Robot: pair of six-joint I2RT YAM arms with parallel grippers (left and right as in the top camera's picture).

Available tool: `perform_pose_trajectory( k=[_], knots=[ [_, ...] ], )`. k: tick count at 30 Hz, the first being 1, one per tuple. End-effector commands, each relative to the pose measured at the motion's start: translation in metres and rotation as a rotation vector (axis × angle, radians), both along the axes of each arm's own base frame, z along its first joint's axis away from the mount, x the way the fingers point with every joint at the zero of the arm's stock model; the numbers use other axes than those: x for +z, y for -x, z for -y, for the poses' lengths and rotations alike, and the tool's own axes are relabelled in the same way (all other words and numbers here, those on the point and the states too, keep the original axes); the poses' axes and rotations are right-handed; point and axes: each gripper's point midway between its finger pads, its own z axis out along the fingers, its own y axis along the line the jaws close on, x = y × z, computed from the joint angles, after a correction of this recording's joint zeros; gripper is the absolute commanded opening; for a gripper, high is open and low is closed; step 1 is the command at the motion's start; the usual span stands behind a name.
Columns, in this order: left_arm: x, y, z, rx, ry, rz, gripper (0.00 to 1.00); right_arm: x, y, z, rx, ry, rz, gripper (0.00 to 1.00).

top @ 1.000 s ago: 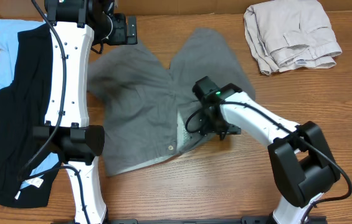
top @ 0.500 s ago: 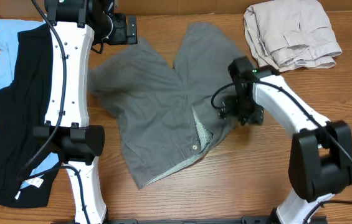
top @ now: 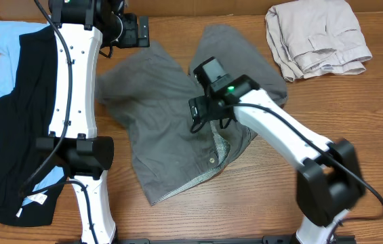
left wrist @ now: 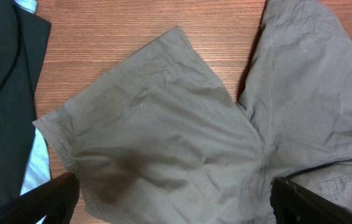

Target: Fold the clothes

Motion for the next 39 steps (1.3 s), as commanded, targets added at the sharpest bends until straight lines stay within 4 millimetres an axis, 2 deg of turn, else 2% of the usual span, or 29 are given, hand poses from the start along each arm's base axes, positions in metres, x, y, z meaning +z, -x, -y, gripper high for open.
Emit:
perform_pose_trajectory(
  k=[1,5,8,11,14,17,21,23,26,28,32,35,39],
  knots=[
    [-0.006,-0.002,-0.002,-0.003,-0.01,-0.008,1.0,-0.032,-0.009,0.018,-0.01,0.138,-0.003,0.83],
    [-0.006,-0.002,-0.002,-0.003,-0.01,-0.008,1.0,-0.054,-0.006,0.032,-0.035,0.222,-0.039,0.8],
    [-0.006,-0.002,-0.002,-0.003,-0.01,-0.008,1.0,-0.055,-0.007,0.042,-0.088,0.265,-0.029,0.77],
    [-0.006,-0.003,-0.002,-0.003,-0.01,-0.008,1.0,-0.053,-0.009,0.051,-0.129,0.287,-0.02,0.7],
    [-0.006,-0.002,-0.002,-0.003,-0.011,-0.008,1.0,-0.054,-0.01,0.055,-0.147,0.287,-0.025,0.54],
    [-0.006,-0.003,-0.002,-0.003,-0.011,-0.008,1.0,-0.052,-0.011,0.061,-0.178,0.284,-0.03,0.25],
    [-0.006,-0.003,-0.002,-0.003,-0.011,-0.008,1.0,-0.035,-0.011,0.067,-0.229,0.262,-0.016,0.04],
    [-0.006,-0.002,-0.002,-0.003,-0.011,-0.008,1.0,-0.016,-0.01,0.071,-0.26,0.239,0.003,0.04],
    [-0.006,-0.003,-0.002,-0.003,-0.011,-0.008,1.0,0.029,-0.002,0.089,-0.353,0.197,0.033,0.04],
    [-0.006,-0.003,-0.002,-0.003,-0.011,-0.008,1.0,0.06,0.009,0.109,-0.435,0.17,0.04,0.04],
    [-0.006,-0.002,-0.002,-0.003,-0.01,-0.009,1.0,0.095,0.035,0.146,-0.54,0.107,-0.003,0.04],
    [-0.006,-0.002,-0.002,-0.003,-0.01,-0.009,1.0,0.102,0.051,0.171,-0.616,0.088,-0.062,0.04],
    [-0.006,-0.002,-0.002,-0.003,-0.01,-0.008,1.0,0.097,0.073,0.206,-0.71,0.128,-0.17,0.04]
  ],
)
